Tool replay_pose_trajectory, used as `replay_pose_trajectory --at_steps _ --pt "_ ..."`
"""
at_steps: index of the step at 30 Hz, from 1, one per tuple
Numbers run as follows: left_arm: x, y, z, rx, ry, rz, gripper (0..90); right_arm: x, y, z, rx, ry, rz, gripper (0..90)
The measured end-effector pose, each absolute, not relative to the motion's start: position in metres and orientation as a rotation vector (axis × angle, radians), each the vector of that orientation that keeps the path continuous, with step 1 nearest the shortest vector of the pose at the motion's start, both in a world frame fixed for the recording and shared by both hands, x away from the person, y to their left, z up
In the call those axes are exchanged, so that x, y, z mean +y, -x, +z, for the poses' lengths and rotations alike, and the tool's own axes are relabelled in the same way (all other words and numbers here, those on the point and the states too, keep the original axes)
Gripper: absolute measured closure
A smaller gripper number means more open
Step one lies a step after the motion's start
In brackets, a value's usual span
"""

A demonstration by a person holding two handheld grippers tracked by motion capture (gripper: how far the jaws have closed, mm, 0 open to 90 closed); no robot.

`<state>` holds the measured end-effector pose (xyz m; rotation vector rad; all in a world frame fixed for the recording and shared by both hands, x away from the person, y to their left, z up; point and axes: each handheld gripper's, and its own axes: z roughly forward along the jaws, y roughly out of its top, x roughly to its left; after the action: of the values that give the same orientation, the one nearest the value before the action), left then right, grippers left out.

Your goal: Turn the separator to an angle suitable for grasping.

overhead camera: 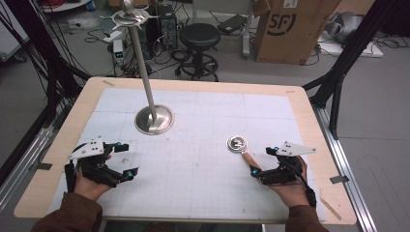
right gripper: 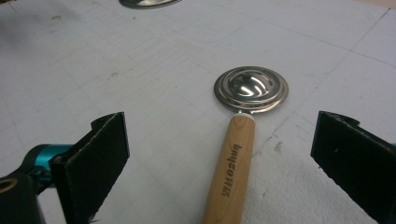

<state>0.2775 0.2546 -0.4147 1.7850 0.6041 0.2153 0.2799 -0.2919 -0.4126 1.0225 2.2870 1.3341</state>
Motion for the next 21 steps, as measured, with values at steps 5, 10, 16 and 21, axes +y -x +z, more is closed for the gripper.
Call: replay_pose_trajectory --at_steps 5,10,16,21 --pt "0.255 -0.278 -0.414 0.603 -1.782 0.221 1.6 -0.29 -0.281 -0.414 2.296 -1.023 1.327 3.1" --pt "0.254 -0.278 -0.415 0.602 -1.785 0.222 1.6 -0.288 -0.279 -0.412 2.293 -1.019 1.326 3.1" --pt "0.253 -0.278 -0.415 0.585 -1.791 0.221 1.7 -0.283 -0.281 -0.411 2.304 -1.005 1.304 3.1" --pt "0.253 -0.277 -0.415 0.588 -1.792 0.222 1.6 -0.275 -0.287 -0.413 2.321 -1.022 1.236 3.1"
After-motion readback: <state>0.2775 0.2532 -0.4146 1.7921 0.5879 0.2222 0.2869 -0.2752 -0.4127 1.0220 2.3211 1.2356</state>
